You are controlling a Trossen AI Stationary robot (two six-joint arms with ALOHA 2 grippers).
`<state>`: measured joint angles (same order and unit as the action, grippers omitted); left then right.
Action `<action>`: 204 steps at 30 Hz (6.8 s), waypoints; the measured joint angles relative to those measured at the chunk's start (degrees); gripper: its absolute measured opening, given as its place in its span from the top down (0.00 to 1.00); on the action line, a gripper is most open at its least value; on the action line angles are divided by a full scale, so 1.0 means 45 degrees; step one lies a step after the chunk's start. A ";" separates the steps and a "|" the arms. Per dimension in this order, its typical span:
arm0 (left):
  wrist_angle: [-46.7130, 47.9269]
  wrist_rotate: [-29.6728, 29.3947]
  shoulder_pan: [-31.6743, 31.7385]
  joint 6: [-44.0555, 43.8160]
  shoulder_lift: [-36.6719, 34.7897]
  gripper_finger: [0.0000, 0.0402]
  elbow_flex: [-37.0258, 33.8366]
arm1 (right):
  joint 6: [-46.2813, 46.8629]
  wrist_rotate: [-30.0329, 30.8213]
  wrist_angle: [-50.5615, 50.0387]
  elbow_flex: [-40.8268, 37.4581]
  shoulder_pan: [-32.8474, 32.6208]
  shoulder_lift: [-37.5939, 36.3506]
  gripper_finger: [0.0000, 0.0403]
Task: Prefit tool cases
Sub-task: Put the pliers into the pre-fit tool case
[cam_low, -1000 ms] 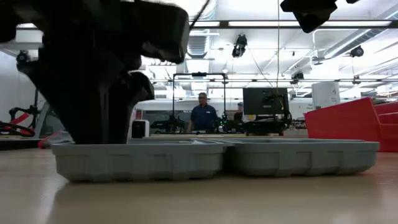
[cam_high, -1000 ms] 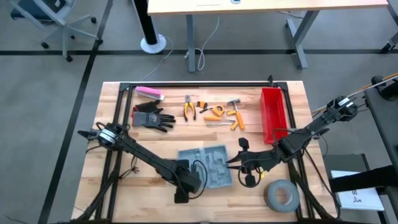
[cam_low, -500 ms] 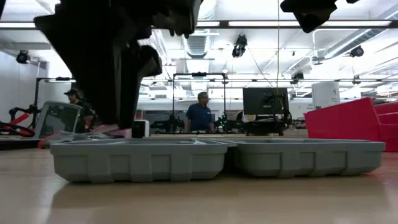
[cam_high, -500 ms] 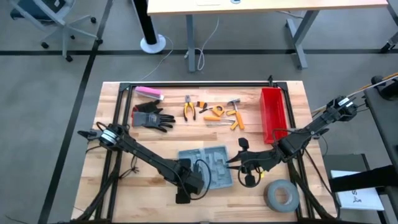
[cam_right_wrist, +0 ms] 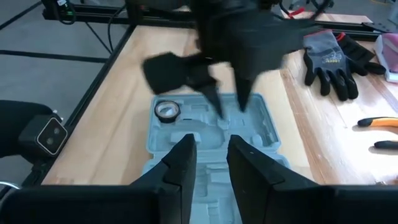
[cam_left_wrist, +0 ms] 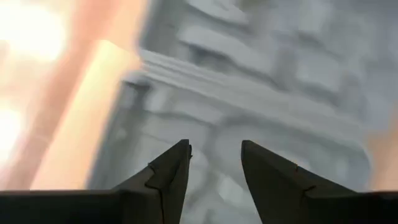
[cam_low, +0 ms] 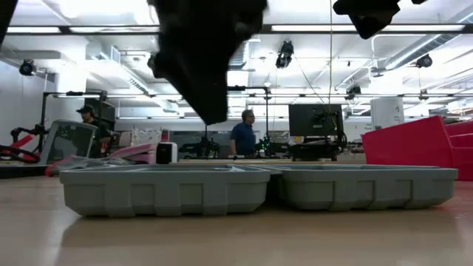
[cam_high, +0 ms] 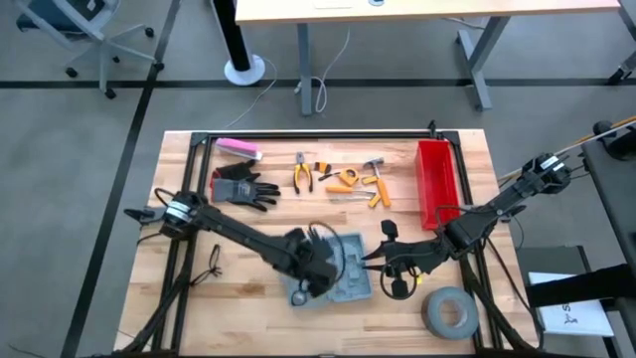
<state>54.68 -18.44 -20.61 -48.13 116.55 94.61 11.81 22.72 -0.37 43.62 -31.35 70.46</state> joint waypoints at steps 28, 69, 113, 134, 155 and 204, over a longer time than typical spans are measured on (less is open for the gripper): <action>0.0832 0.1371 0.8391 -0.1901 0.0010 0.58 0.0000 | 0.0932 0.2196 -0.2815 0.0000 -0.1665 -0.0817 0.82; -0.1141 0.1996 0.9925 -0.1760 0.0112 0.55 -0.1817 | 0.1152 0.2945 -0.2350 0.0000 -0.2147 -0.0803 0.81; -0.2494 0.2542 1.0210 -0.0867 0.0063 0.82 -0.3546 | 0.0845 0.2909 -0.1830 0.0000 -0.2147 -0.0803 0.81; 0.0363 0.3536 0.8743 -0.0535 0.0070 0.90 -0.1585 | 0.0923 0.2918 -0.1848 0.0000 -0.2147 -0.0812 0.83; 0.2336 0.2915 0.1477 -0.6458 -0.0097 0.90 0.0874 | 0.0738 0.2963 -0.2500 0.0000 -0.2171 -0.0827 0.82; -0.0391 -0.0134 -0.1141 -1.0466 0.1923 0.70 0.1887 | 0.1394 0.2297 -0.2458 0.0000 -0.3813 -0.0778 0.82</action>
<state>52.91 -19.04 -25.74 -95.23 125.21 103.10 18.09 33.06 -11.43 43.62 -48.51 66.96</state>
